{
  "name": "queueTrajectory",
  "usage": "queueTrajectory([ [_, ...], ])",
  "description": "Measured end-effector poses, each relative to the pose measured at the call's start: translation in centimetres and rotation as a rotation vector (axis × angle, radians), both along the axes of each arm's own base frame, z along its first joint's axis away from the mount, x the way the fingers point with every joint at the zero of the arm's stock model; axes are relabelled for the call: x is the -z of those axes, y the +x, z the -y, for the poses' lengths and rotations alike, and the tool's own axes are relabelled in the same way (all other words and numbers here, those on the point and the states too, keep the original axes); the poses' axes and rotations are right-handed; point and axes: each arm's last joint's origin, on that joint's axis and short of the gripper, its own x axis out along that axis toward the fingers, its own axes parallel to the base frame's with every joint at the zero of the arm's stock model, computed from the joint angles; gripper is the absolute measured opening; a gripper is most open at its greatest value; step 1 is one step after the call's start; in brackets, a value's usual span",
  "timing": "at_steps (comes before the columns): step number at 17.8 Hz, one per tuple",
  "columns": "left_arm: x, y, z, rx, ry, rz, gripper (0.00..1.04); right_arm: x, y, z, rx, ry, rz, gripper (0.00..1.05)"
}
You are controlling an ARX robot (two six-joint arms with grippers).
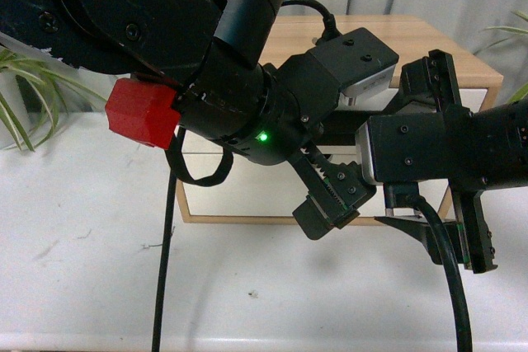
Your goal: Pull drawer
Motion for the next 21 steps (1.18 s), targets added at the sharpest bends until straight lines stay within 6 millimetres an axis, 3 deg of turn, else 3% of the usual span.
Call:
queueTrajectory([
  [10, 0.6, -0.9, 0.3, 0.060, 0.010, 0.007, 0.98, 1.0, -0.7, 0.2, 0.027, 0.026, -0.043, 0.98],
  [21, 0.7, -5.3, -0.6, 0.130, -0.034, -0.028, 0.98, 1.2, -5.4, 0.8, 0.041, 0.008, -0.056, 0.98],
])
